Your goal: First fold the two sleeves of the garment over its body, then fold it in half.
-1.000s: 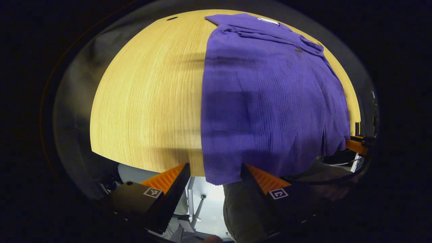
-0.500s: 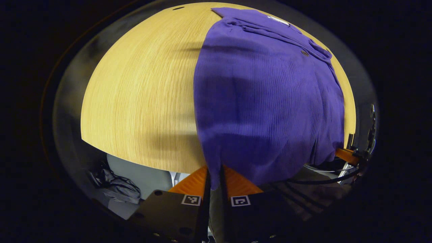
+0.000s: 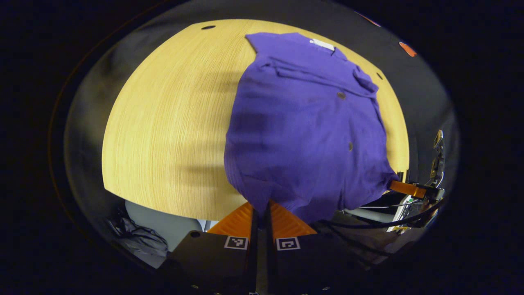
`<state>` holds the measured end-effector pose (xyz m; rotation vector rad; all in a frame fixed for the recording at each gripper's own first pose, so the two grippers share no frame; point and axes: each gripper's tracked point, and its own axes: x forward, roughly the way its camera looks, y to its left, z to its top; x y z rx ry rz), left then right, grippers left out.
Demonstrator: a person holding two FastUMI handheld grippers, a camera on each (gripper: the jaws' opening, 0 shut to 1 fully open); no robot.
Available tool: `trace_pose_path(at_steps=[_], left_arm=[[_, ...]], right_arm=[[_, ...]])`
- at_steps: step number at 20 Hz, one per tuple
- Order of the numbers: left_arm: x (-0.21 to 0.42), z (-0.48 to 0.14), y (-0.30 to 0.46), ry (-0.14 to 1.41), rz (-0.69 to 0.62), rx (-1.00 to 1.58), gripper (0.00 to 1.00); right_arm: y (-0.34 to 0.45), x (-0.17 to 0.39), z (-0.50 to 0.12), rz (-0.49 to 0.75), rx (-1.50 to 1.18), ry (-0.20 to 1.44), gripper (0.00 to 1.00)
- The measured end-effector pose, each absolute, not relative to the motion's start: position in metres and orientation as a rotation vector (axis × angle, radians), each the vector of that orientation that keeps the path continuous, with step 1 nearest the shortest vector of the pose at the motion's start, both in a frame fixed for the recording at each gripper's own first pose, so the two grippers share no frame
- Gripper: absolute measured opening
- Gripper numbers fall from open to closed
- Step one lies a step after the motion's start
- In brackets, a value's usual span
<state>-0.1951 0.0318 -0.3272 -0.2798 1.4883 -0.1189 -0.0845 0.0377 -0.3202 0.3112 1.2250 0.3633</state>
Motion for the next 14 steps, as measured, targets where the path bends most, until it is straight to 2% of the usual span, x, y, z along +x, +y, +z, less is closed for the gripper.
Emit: trace_pose_path(at_steps=[14], left_arm=[[-0.075,-0.257,0.037,1.276,-0.344,-0.165,0.11]], right_arm=[[0.071,-0.014,-0.216,0.376,0.346,0.976,0.04]])
